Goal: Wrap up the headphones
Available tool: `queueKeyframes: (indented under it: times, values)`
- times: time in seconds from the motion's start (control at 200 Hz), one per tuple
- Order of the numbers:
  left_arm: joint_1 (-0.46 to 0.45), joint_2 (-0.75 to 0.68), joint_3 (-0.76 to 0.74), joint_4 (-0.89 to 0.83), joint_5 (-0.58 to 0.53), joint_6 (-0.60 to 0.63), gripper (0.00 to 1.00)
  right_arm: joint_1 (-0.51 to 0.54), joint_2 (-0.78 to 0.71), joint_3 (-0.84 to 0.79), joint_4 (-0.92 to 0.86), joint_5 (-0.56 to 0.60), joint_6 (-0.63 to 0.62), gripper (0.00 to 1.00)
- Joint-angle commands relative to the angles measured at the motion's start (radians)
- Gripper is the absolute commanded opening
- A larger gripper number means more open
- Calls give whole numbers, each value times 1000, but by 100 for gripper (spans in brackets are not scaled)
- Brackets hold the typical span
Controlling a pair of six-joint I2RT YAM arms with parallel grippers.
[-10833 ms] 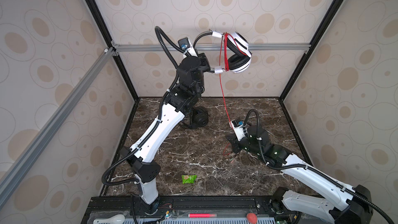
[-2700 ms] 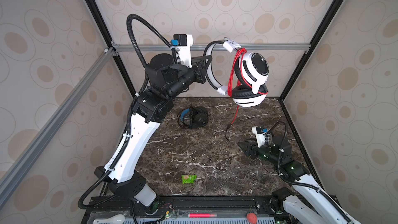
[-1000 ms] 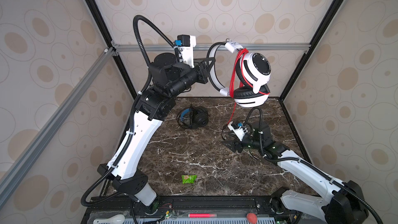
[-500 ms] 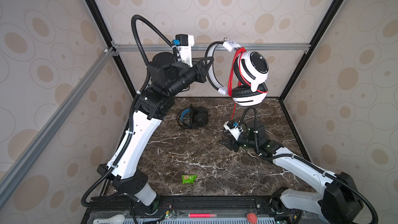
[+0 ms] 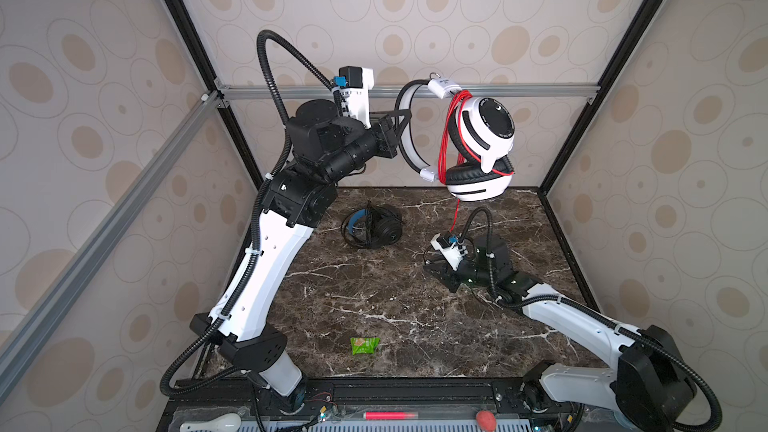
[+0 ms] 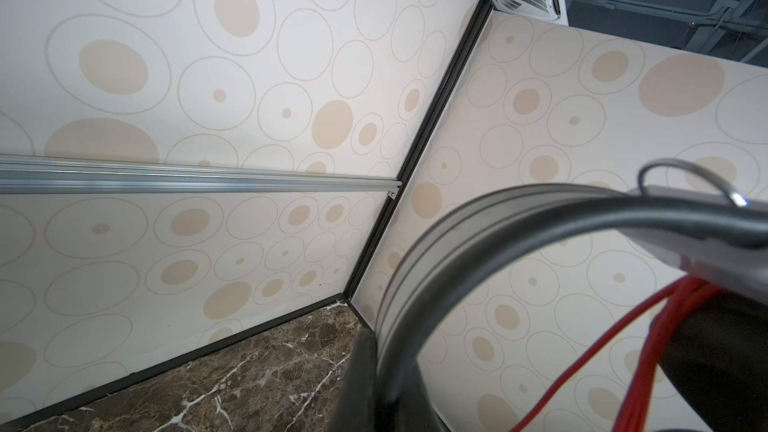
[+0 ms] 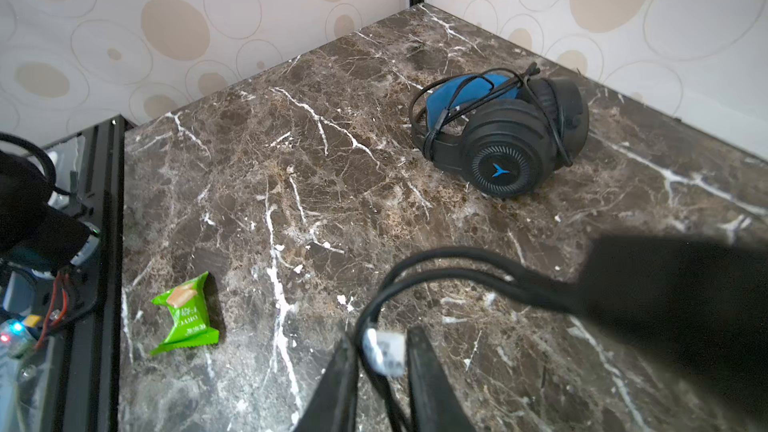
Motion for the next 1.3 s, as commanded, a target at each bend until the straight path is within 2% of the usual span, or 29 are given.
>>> queueKeyframes:
  times: [0.0,0.155,0.365,0.51,0.97,1.295]
  values:
    - [11,-18,53,102,-7,-64,0,6,18,17,6,31,-2,14]
    - [14,-24,53,114,-32,-74,0,5,17,28,-43,35,-10,6]
    - [24,-47,11,117,-80,-82,0,8,-11,21,-83,47,-8,0]
    - [37,-78,-59,141,-123,-102,0,26,-35,2,-85,70,13,0]
    - [92,-77,-105,176,-183,-173,0,80,-152,-71,-104,153,51,0]
    - [114,-93,-168,202,-303,-206,0,96,-251,-85,-196,156,62,0]
